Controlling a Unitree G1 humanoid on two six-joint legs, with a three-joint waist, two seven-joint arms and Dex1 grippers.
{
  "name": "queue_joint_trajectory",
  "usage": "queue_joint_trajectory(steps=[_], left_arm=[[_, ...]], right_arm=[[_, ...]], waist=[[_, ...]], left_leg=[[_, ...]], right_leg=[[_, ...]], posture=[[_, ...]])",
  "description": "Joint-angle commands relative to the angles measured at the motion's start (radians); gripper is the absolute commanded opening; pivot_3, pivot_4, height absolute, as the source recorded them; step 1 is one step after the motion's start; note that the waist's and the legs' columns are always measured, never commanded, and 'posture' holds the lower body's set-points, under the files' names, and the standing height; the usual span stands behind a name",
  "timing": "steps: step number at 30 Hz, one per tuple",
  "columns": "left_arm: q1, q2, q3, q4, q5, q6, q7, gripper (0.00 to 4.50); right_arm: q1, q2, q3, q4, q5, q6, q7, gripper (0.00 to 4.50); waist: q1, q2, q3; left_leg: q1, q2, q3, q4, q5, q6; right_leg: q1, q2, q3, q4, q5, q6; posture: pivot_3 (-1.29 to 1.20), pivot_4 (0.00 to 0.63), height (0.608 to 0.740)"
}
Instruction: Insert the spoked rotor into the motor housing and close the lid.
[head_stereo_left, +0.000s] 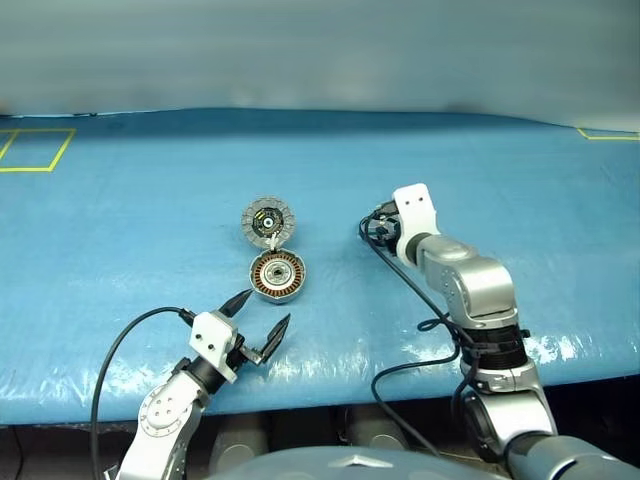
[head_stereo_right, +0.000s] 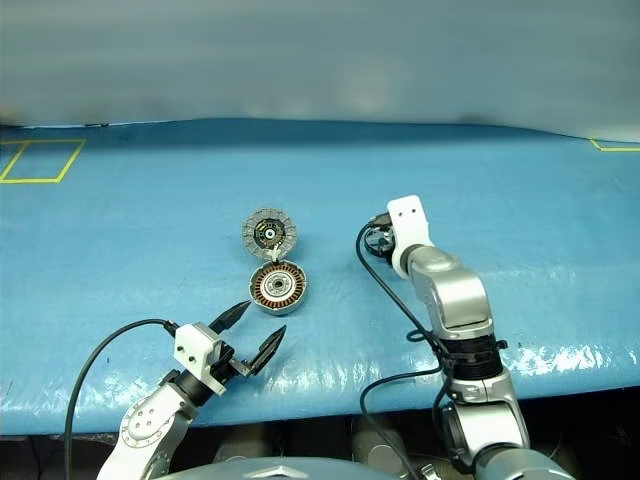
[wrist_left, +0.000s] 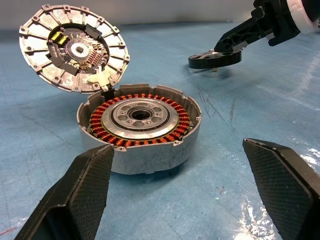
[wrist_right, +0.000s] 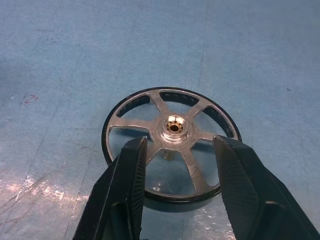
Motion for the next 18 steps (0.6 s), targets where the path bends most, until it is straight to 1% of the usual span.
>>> queue_joint_trajectory(steps=[1,10,18], left_arm=[[0.006,-0.007,-0.004,-0.011,-0.007,-0.018,0.001,4.50],[0.008,-0.008,-0.005,-0.008,-0.005,-0.022,0.001,4.50],[0.007,-0.008,-0.003,-0.009,-0.004,-0.021,0.002,4.50]], right_arm=[[0.002,0.005,0.003,-0.018,-0.010,-0.007,-0.004,2.19],[0.019,0.020,0.000,-0.009,-0.020,-0.006,-0.016,2.19],[0.036,0.010,0.012,0.009,-0.035,-0.011,-0.007,2.19]], waist=[[0.000,0.000,0.000],[0.000,0.000,0.000],[0.000,0.000,0.000]], left_leg=[[0.000,0.000,0.000,0.000,0.000,0.000],[0.000,0.000,0.000,0.000,0.000,0.000],[0.000,0.000,0.000,0.000,0.000,0.000]], right_leg=[[0.000,0.000,0.000,0.000,0.000,0.000],[0.000,0.000,0.000,0.000,0.000,0.000],[0.000,0.000,0.000,0.000,0.000,0.000]], posture=[[0.00,0.150,0.740],[0.00,0.150,0.740],[0.00,0.150,0.740]])
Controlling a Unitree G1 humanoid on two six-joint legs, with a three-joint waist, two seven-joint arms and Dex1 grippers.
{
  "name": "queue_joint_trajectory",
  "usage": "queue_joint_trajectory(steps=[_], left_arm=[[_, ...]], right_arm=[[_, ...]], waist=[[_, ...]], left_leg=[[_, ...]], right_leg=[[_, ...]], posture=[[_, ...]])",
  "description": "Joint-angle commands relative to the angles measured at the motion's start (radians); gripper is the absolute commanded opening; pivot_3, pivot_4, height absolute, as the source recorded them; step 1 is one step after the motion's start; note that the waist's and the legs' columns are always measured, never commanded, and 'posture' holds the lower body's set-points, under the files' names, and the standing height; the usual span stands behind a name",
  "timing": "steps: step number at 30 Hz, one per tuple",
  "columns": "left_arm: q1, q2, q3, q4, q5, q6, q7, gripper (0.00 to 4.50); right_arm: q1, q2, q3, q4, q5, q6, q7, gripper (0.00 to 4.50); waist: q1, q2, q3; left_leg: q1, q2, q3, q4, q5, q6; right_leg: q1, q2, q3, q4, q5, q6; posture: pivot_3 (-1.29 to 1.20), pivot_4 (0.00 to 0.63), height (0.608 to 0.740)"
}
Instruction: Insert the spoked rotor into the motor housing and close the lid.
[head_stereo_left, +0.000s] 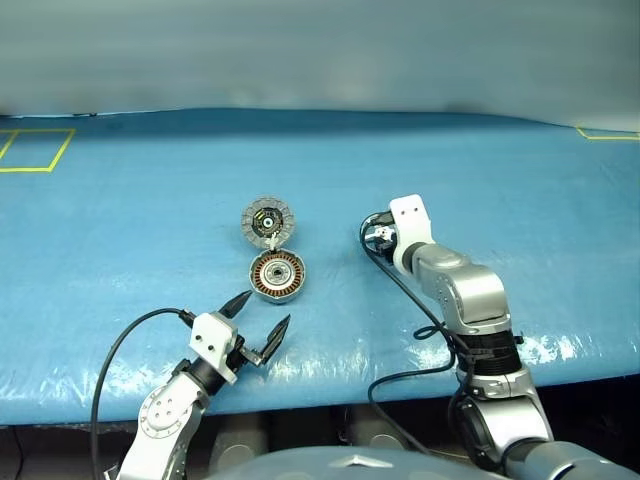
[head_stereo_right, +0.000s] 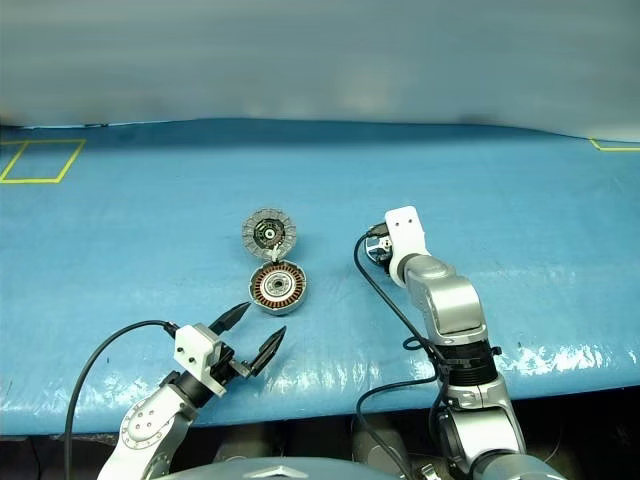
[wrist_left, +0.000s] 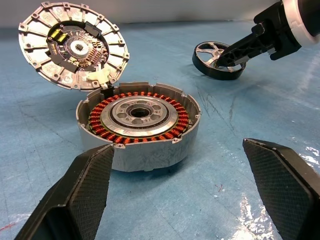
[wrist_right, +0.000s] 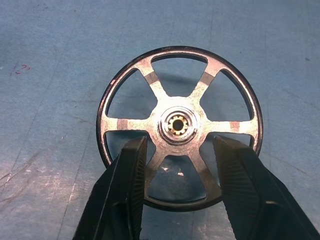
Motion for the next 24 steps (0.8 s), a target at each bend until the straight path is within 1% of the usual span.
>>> queue_joint_trajectory(steps=[1,5,8,9,10,14,16,19,22,24], left_arm=[[0.002,-0.006,-0.003,-0.009,-0.004,-0.021,0.002,4.50],[0.002,-0.008,-0.004,-0.009,-0.004,-0.020,0.003,4.50],[0.004,-0.009,-0.006,-0.011,-0.004,-0.019,0.005,4.50],[0.005,-0.010,-0.007,-0.011,-0.004,-0.019,0.005,4.50],[0.006,-0.011,-0.007,-0.011,-0.004,-0.019,0.006,4.50],[0.009,-0.014,-0.010,-0.013,-0.002,-0.019,0.008,4.50],[0.010,-0.016,-0.010,-0.014,-0.002,-0.020,0.008,4.50],[0.010,-0.014,-0.006,-0.015,-0.002,-0.021,0.008,4.50],[0.008,-0.009,0.001,-0.016,-0.001,-0.022,0.008,4.50],[0.006,-0.006,0.006,-0.017,-0.001,-0.023,0.007,4.50]], right_arm=[[0.006,-0.004,0.002,-0.007,-0.012,-0.013,-0.001,2.19],[0.002,0.005,0.004,0.011,-0.017,-0.019,-0.002,2.19],[-0.006,0.022,-0.008,0.032,-0.012,-0.021,-0.005,1.65],[-0.009,0.027,-0.010,0.038,-0.011,-0.022,-0.006,1.36],[-0.011,0.030,-0.011,0.043,-0.011,-0.024,-0.005,1.17],[-0.015,0.039,-0.013,0.056,-0.012,-0.030,-0.002,1.16],[-0.014,0.043,-0.015,0.058,-0.009,-0.031,0.002,1.16],[-0.006,0.030,-0.002,0.037,-0.012,-0.052,0.016,1.16],[0.008,-0.019,0.043,-0.019,-0.021,-0.122,0.065,1.16],[0.016,-0.074,0.094,-0.077,-0.024,-0.181,0.126,1.15]], waist=[[0.000,0.000,0.000],[0.000,0.000,0.000],[-0.001,0.000,-0.001],[-0.001,-0.001,-0.001],[-0.001,-0.002,-0.001],[-0.003,-0.002,-0.001],[-0.003,-0.002,-0.002],[-0.003,-0.002,-0.002],[-0.003,-0.001,-0.001],[-0.002,-0.001,-0.001]], left_leg=[[0.000,0.000,0.000,0.000,0.000,0.000],[0.000,0.000,0.000,0.000,0.000,0.000],[0.000,0.000,0.000,0.000,0.000,0.000],[0.001,0.000,0.000,0.000,0.000,0.000],[0.001,0.000,0.000,0.000,0.000,0.000],[0.002,0.000,0.000,0.001,0.000,0.000],[0.002,0.001,0.000,0.001,0.000,0.000],[0.002,0.001,0.000,0.001,0.000,0.000],[0.002,0.001,0.000,0.001,0.000,0.000],[0.001,0.000,0.000,0.001,0.000,0.000]], right_leg=[[0.000,0.000,0.000,0.000,0.000,0.000],[0.000,0.000,0.000,0.000,0.000,0.000],[0.000,0.000,0.000,0.000,0.000,0.000],[0.001,0.000,0.000,0.000,0.000,0.000],[0.001,0.001,0.000,0.000,0.000,0.000],[0.002,0.001,0.000,0.000,0.000,0.000],[0.002,0.001,0.000,0.000,-0.002,-0.002],[0.002,0.001,0.001,0.000,-0.002,-0.002],[0.002,0.001,0.001,0.000,-0.002,-0.002],[0.001,0.000,0.002,0.000,-0.001,-0.002]], posture=[[0.00,0.150,0.740],[0.00,0.150,0.740],[0.00,0.150,0.740],[0.00,0.150,0.740],[0.00,0.150,0.740],[0.00,0.150,0.740],[0.00,0.150,0.740],[0.00,0.150,0.740],[0.00,0.150,0.740],[0.00,0.150,0.740]])
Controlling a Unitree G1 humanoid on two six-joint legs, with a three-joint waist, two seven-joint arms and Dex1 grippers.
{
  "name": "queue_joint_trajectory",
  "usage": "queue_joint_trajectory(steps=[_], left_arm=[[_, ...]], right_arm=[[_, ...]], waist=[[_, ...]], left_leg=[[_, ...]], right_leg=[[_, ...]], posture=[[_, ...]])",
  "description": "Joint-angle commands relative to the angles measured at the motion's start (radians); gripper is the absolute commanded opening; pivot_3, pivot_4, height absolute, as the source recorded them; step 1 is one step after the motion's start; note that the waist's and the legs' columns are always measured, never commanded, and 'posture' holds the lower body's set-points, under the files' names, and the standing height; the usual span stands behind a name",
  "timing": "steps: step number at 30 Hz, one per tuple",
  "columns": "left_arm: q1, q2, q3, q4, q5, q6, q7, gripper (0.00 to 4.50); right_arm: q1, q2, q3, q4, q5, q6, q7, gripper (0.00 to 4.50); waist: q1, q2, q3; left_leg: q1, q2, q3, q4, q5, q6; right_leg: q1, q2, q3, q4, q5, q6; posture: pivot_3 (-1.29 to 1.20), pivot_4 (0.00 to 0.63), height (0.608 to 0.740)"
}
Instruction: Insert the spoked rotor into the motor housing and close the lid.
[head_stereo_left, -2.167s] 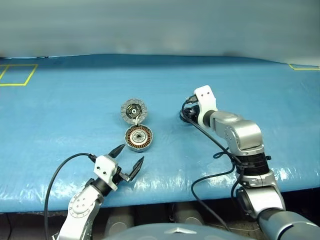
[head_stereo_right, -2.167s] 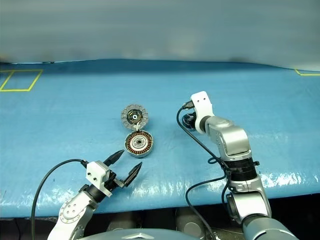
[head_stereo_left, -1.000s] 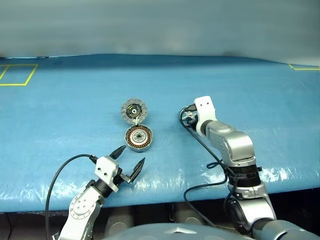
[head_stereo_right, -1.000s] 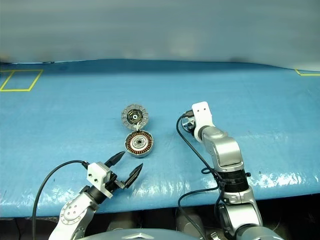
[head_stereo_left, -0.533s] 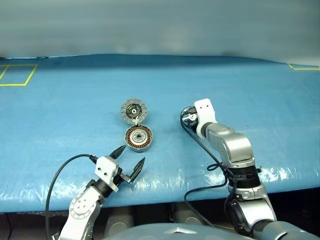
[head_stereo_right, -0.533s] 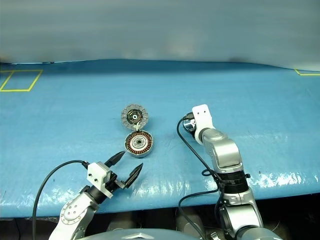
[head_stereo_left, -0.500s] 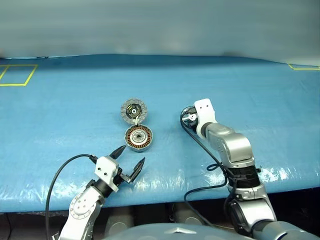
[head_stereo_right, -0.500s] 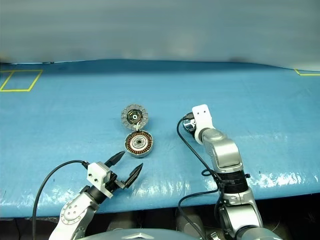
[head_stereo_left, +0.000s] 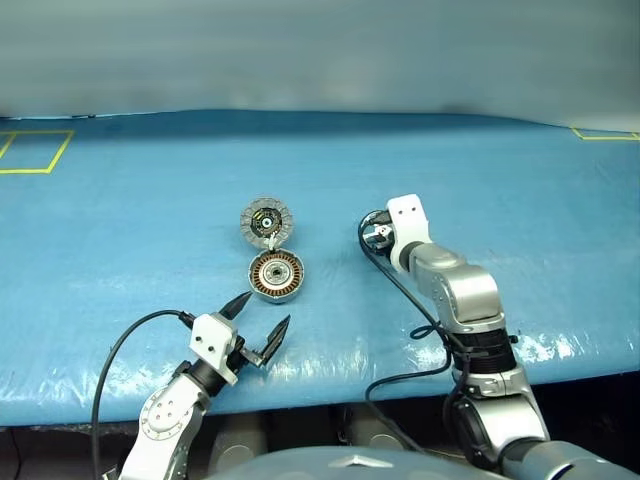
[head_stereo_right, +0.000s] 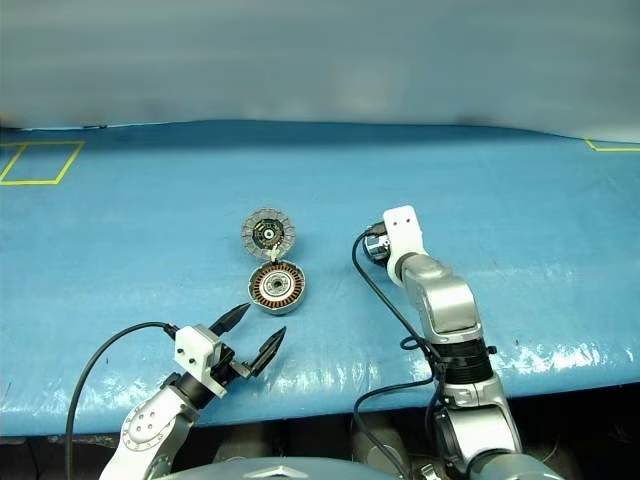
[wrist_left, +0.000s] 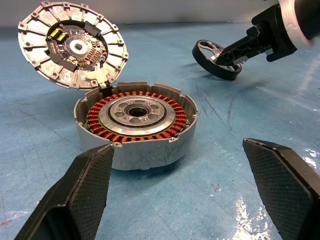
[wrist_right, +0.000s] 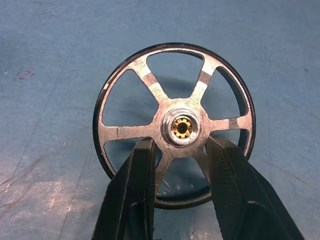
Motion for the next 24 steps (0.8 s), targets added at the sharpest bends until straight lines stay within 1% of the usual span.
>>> queue_joint_trajectory(steps=[1,7,9,16,24], left_arm=[[-0.003,0.004,0.007,-0.017,-0.002,-0.023,0.001,4.50],[-0.009,0.012,0.008,-0.018,-0.003,-0.019,-0.003,4.50],[-0.011,0.014,0.009,-0.019,-0.003,-0.017,-0.003,4.50],[-0.015,0.022,0.014,-0.024,-0.004,-0.011,0.000,4.50],[-0.017,0.022,0.016,-0.023,-0.008,-0.008,0.000,4.50]], right_arm=[[0.011,-0.086,0.085,-0.134,-0.008,-0.115,0.112,1.15],[0.015,-0.244,0.207,-0.295,0.009,-0.294,0.346,1.15],[0.016,-0.278,0.238,-0.331,0.021,-0.336,0.413,1.15],[-0.008,-0.283,0.314,-0.365,0.018,-0.398,0.518,1.15],[-0.059,-0.260,0.421,-0.305,-0.060,-0.462,0.560,1.15]], waist=[[0.001,0.001,0.001],[0.003,0.002,0.002],[0.005,0.002,0.002],[0.007,0.001,0.002],[0.010,0.001,0.002]], left_leg=[[0.000,0.000,0.000,0.000,0.000,0.000],[-0.001,-0.001,0.000,0.000,0.000,0.000],[-0.001,-0.001,0.000,0.000,0.000,0.000],[-0.001,0.000,-0.001,0.001,0.000,0.000],[-0.001,0.000,-0.002,0.002,0.000,0.000]], right_leg=[[0.000,0.000,0.000,0.000,0.000,0.000],[-0.001,0.001,-0.001,0.000,0.002,0.003],[-0.001,0.001,-0.002,0.000,0.001,0.003],[0.000,0.000,-0.002,0.000,-0.001,0.000],[0.000,0.000,-0.003,0.000,0.000,-0.001]], posture=[[0.00,0.150,0.740],[0.00,0.150,0.740],[0.00,0.150,0.740],[0.00,0.150,0.740],[0.00,0.150,0.740]])
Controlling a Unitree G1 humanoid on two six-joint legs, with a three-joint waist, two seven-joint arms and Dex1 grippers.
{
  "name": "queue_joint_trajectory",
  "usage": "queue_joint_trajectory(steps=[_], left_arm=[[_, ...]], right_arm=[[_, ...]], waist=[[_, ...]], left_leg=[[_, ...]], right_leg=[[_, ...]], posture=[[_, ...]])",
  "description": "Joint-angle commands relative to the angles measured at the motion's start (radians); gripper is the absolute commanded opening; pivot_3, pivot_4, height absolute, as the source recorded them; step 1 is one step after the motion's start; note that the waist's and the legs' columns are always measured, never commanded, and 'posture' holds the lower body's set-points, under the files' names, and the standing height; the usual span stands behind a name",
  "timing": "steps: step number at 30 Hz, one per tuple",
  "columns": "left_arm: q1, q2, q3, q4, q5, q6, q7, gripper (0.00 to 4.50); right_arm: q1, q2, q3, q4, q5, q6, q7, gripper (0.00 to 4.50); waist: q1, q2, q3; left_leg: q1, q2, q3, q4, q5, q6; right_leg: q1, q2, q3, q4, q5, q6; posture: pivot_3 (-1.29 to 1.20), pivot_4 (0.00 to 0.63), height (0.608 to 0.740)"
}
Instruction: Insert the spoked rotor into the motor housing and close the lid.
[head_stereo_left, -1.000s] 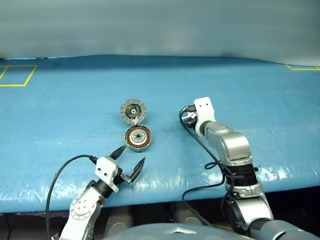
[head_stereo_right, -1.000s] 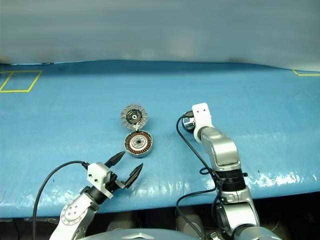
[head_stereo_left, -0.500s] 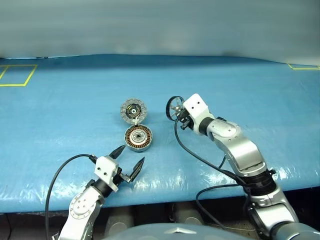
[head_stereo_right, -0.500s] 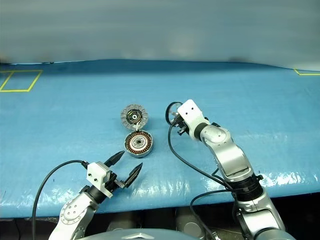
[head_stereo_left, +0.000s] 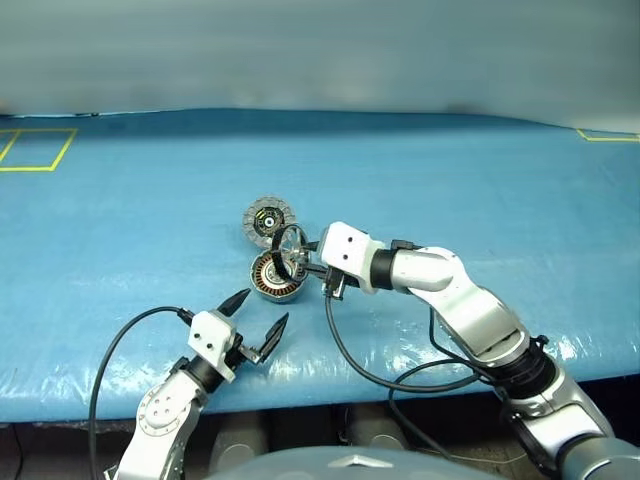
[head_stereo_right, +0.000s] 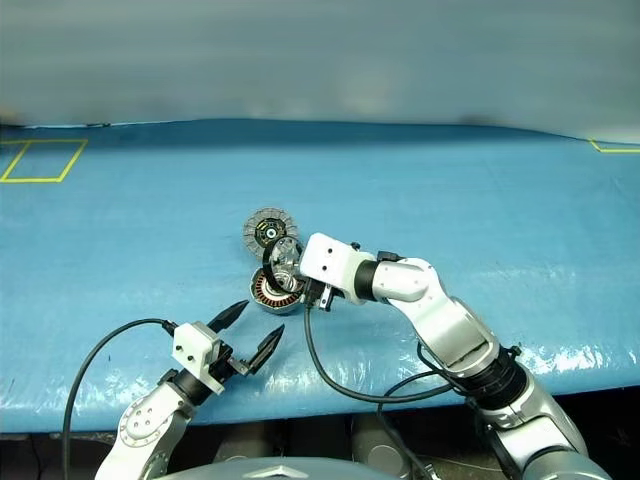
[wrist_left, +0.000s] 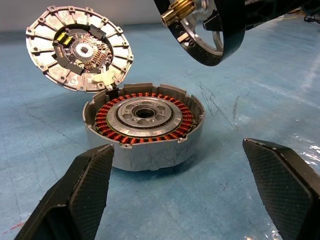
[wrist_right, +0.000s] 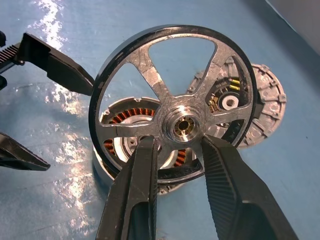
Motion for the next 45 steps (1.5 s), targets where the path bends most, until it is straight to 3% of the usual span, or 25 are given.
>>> queue_joint_trajectory(steps=[1,8,21,45], left_arm=[[0.000,0.002,0.009,-0.023,-0.007,-0.010,0.002,4.50],[0.006,-0.005,0.006,-0.023,-0.005,-0.016,0.006,4.50],[0.010,-0.009,0.004,-0.025,0.006,-0.026,0.026,4.50],[0.015,-0.016,-0.001,-0.013,0.003,-0.037,0.025,4.50]], right_arm=[[-0.035,0.008,0.030,0.019,-0.048,-0.054,0.014,1.15],[-0.074,0.023,0.087,0.108,-0.133,-0.117,0.043,1.15],[-0.088,0.072,0.083,0.198,-0.184,-0.144,0.070,1.15],[-0.093,0.060,0.069,0.193,-0.244,-0.134,0.122,1.15]], waist=[[0.001,0.000,0.000],[0.001,0.000,0.000],[0.001,0.000,0.000],[0.004,0.000,0.000]], left_leg=[[0.000,0.000,0.000,0.000,0.000,0.000],[0.000,0.000,0.000,0.001,0.000,0.000],[0.000,0.000,0.000,0.002,0.000,0.000],[0.000,0.000,0.000,0.004,0.000,0.000]], right_leg=[[0.000,0.000,0.000,0.000,0.000,0.000],[0.000,0.000,0.000,0.000,0.000,0.000],[0.001,0.000,0.000,0.001,0.001,-0.001],[0.001,-0.001,-0.001,0.002,0.001,-0.001]], posture=[[0.00,0.150,0.740],[0.00,0.150,0.740],[0.00,0.150,0.740],[0.00,0.150,0.740]])
